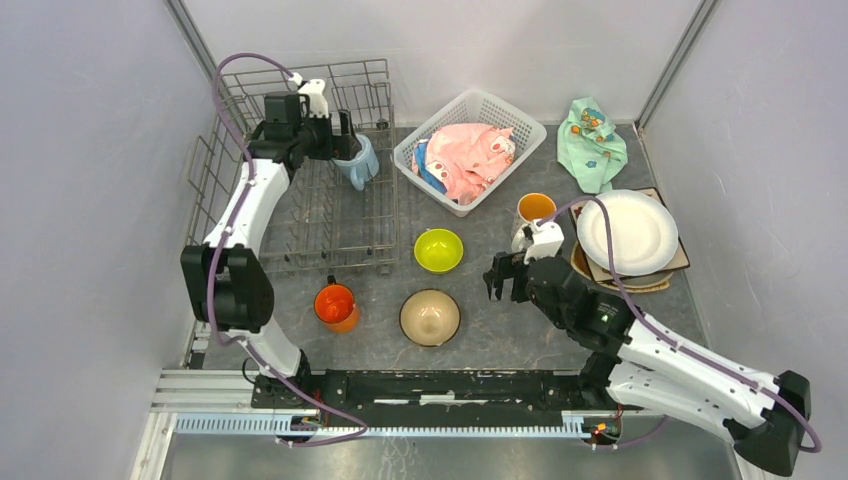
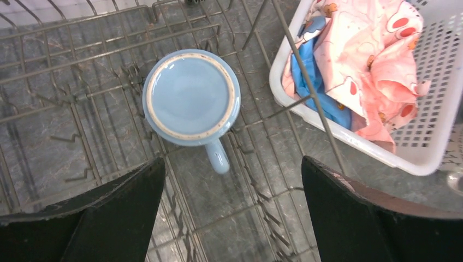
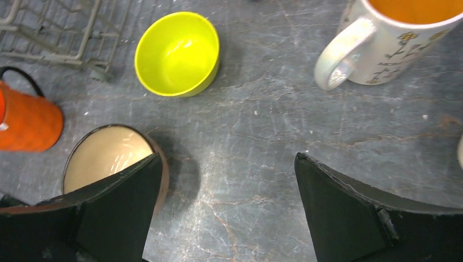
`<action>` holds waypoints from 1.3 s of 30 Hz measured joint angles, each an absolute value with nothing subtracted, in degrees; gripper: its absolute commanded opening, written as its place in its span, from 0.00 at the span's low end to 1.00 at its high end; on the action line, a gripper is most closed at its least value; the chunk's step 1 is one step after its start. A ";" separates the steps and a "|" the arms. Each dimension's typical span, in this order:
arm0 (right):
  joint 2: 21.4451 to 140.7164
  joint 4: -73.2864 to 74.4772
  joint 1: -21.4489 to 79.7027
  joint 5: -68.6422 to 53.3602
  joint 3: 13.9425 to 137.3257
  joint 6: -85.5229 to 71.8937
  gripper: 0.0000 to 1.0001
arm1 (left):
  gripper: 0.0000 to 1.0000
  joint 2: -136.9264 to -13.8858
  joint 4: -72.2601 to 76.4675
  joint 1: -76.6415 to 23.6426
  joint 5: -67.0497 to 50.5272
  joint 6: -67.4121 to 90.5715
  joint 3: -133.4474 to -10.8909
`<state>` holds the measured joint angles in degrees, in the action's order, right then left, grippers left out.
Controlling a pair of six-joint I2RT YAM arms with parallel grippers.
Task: Load the mixed dishes into the dish rack
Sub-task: Pick up the cup at the center of the board.
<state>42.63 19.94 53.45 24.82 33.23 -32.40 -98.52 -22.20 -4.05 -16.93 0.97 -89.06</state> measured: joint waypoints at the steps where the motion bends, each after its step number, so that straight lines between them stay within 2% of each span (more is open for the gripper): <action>1: 43.90 20.69 53.45 26.04 34.46 -32.73 0.98 | 1.00 -97.38 -23.24 -4.08 -16.78 1.63 -89.06; 5: 49.30 22.02 53.45 29.63 39.16 -32.53 0.98 | 1.00 -92.20 -25.15 -4.27 -16.51 4.14 -86.26; 14: 67.07 24.05 49.93 34.79 54.19 -28.97 0.97 | 1.00 -74.81 -23.16 -6.22 -18.68 11.42 -65.10; 18: 74.00 24.49 45.93 34.52 60.53 -26.92 0.83 | 1.00 -69.23 -22.15 -7.94 -18.96 12.21 -58.67; 20: 75.50 24.51 43.42 34.41 61.17 -26.30 0.79 | 1.00 -66.37 -20.62 -8.62 -19.64 12.45 -55.59; 23: 77.17 24.62 38.85 34.33 61.17 -25.71 0.64 | 1.00 -62.43 -19.46 -9.43 -20.12 13.21 -51.72; 25: 78.19 24.49 36.95 34.37 61.17 -25.10 0.58 | 1.00 -60.86 -19.07 -9.50 -19.97 13.65 -50.33; 32: 82.76 22.72 32.38 34.15 61.21 -22.90 0.53 | 1.00 -56.29 -19.03 -9.50 -15.03 16.05 -49.95; 39: 86.28 20.34 25.50 31.03 62.54 -31.83 0.53 | 1.00 -54.35 -19.33 -9.50 -12.08 16.67 -49.93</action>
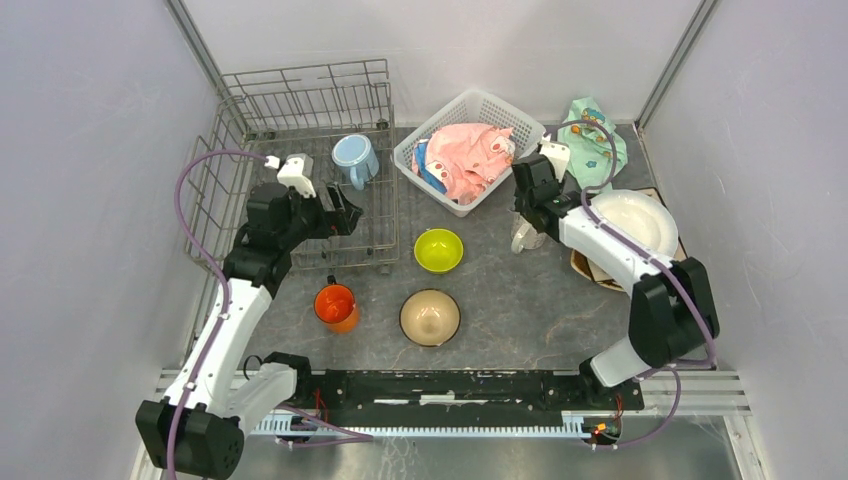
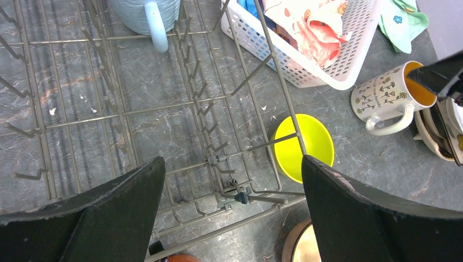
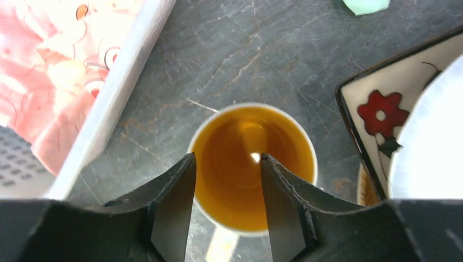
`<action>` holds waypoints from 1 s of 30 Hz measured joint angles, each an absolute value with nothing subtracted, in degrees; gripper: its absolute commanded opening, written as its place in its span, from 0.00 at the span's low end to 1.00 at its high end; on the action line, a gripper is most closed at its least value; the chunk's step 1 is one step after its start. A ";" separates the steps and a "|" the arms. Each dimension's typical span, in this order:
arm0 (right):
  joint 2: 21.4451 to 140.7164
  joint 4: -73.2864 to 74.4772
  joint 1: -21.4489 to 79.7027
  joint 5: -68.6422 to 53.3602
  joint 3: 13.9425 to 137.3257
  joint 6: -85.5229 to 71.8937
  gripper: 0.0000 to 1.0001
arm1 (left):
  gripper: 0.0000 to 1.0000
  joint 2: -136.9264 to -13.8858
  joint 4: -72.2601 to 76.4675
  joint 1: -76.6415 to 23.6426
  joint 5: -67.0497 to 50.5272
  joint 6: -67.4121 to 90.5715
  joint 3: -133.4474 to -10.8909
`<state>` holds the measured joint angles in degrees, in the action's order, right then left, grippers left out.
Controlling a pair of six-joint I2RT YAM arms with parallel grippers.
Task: Load the mixed dishes into the dish rack
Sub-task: Pick up the cup at the center of the board.
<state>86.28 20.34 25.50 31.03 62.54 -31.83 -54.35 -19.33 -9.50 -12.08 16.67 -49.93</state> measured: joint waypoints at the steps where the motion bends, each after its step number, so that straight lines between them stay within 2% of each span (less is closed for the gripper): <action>1: 87.53 20.23 24.80 30.70 63.44 -32.77 0.53 | 1.00 -54.33 -19.33 -9.50 -12.10 16.67 -49.93; 10: 97.56 19.97 22.76 26.68 72.20 -37.32 0.52 | 1.00 -54.30 -19.27 -9.50 -12.53 16.64 -49.30; 20: 96.84 20.23 22.37 24.69 71.72 -38.98 0.53 | 1.00 -53.82 -19.20 -9.50 -12.53 16.64 -49.28; 30: 90.06 23.29 22.37 21.47 68.69 -38.85 0.53 | 1.00 -53.67 -19.18 -9.50 -12.53 16.64 -49.23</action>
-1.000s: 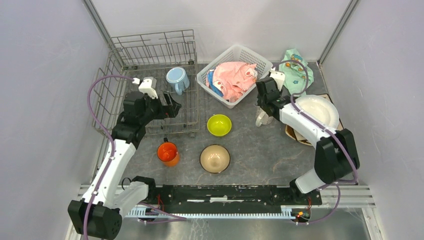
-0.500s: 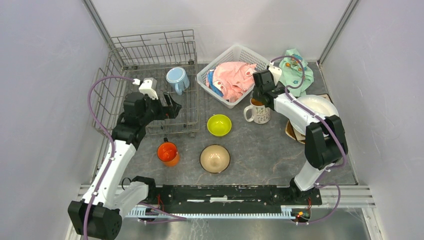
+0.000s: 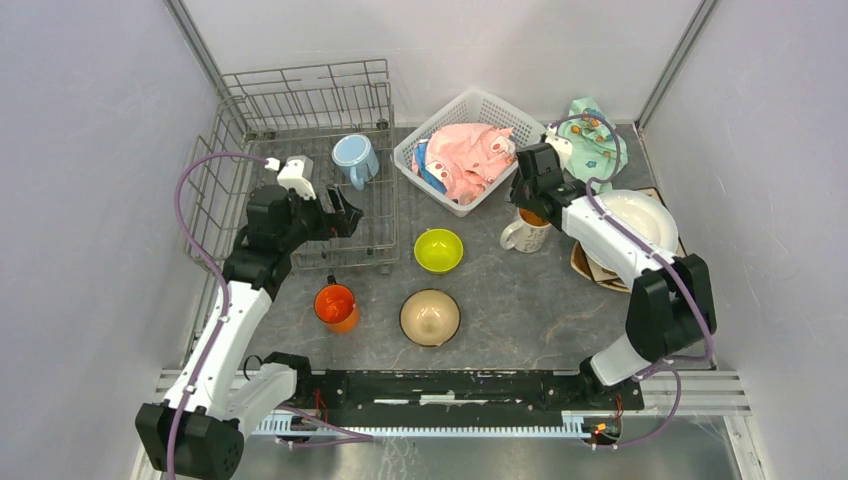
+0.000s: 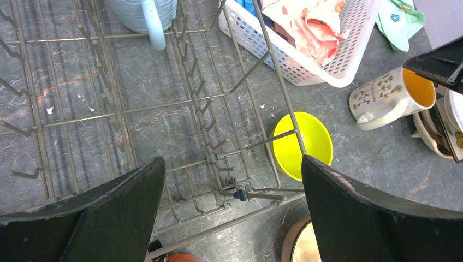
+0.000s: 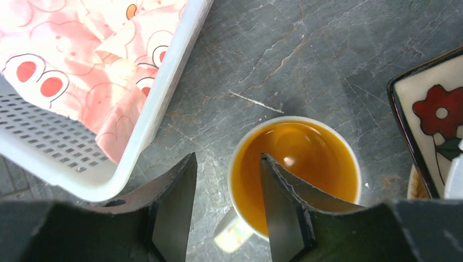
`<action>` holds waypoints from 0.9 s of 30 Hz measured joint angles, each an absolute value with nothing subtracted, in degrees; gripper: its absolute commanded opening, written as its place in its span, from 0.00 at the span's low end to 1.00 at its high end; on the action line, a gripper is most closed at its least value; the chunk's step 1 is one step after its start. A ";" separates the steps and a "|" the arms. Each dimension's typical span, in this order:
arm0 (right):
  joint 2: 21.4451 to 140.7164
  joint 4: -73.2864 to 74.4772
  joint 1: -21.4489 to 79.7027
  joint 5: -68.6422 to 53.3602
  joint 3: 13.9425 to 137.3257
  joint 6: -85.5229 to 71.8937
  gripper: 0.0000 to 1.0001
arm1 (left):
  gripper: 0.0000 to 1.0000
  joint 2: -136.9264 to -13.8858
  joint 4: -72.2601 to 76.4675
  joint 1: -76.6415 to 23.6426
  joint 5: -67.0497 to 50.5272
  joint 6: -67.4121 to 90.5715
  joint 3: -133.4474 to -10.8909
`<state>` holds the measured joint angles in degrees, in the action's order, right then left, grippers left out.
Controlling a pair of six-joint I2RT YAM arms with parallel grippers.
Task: Load the mixed dishes into the dish rack
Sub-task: Pick up the cup at the center of the board.
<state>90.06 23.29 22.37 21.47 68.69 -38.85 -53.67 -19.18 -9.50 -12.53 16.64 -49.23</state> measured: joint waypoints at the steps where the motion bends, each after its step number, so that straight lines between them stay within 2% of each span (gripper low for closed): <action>1: 89.34 23.73 22.37 21.26 68.62 -38.85 0.53 | 1.00 -53.45 -19.16 -9.50 -12.53 16.64 -49.15; 12: 83.35 30.52 21.76 24.01 68.60 -40.29 0.53 | 1.00 -52.58 -19.14 -9.50 -12.60 16.64 -48.66; 15: 83.13 30.44 21.15 23.99 68.60 -41.06 0.55 | 1.00 -52.56 -19.11 -9.50 -12.60 16.64 -48.66; 27: 91.57 28.10 20.78 19.57 71.83 -46.76 0.55 | 1.00 -52.23 -19.14 -9.50 -12.60 16.64 -48.36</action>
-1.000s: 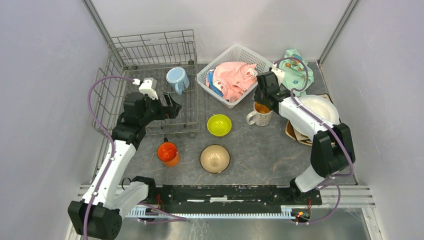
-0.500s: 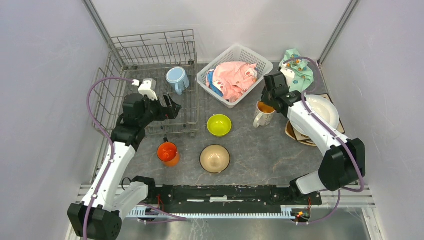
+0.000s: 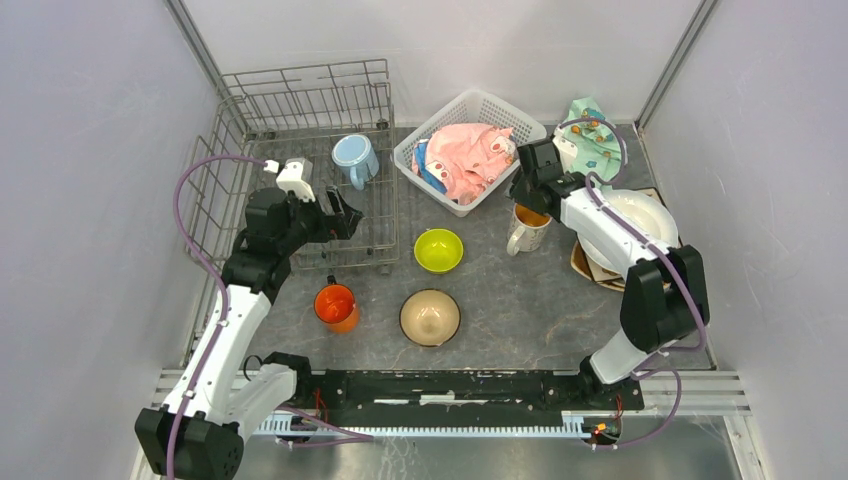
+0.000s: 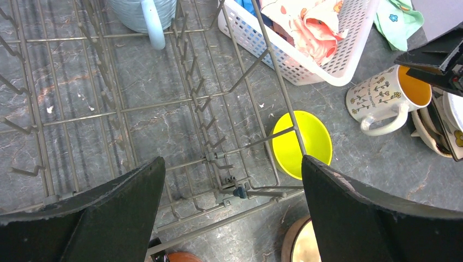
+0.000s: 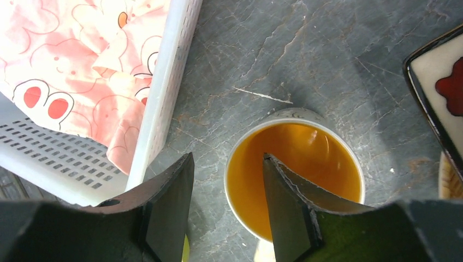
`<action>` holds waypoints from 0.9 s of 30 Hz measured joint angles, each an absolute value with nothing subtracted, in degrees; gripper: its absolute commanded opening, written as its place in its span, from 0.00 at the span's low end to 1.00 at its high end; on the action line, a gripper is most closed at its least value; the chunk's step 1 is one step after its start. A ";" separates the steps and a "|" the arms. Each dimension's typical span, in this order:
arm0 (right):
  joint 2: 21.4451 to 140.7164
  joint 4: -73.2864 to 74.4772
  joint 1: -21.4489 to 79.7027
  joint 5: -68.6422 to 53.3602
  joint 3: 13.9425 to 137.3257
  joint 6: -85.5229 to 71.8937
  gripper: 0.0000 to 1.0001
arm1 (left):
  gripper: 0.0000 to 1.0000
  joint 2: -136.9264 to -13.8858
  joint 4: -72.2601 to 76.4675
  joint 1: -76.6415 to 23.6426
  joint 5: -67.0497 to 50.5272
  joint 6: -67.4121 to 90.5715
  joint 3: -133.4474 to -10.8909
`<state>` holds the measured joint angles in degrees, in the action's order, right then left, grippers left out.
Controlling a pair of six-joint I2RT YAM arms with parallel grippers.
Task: Load the mixed dishes into the dish rack
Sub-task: Pick up the cup at the center of the board.
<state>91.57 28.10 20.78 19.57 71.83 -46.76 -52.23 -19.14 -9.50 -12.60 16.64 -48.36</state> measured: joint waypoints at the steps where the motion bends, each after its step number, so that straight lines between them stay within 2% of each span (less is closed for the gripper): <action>1: 92.05 27.77 20.78 19.49 71.90 -47.24 0.55 | 1.00 -52.23 -19.11 -9.50 -12.60 16.64 -48.36; 8: 96.66 29.12 20.75 22.44 74.59 -50.78 0.53 | 1.00 -52.18 -19.11 -9.50 -12.60 16.64 -48.36; 14: 100.66 30.35 20.58 24.56 75.94 -51.83 0.48 | 1.00 -52.10 -19.11 -9.50 -12.60 16.64 -48.36; 20: 103.15 30.37 20.53 24.34 75.96 -51.24 0.26 | 1.00 -52.10 -19.11 -9.50 -12.60 16.64 -48.36; 26: 99.63 29.12 20.45 24.58 73.45 -48.47 0.01 | 1.00 -52.10 -19.09 -9.50 -12.60 16.64 -48.36; 27: 98.02 28.77 20.32 24.36 72.27 -48.25 0.00 | 0.99 -52.10 -19.09 -9.50 -12.60 16.64 -48.34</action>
<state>98.02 28.77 20.32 24.36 72.27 -48.25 -52.10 -19.09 -9.50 -12.60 16.64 -48.34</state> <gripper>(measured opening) 0.115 0.996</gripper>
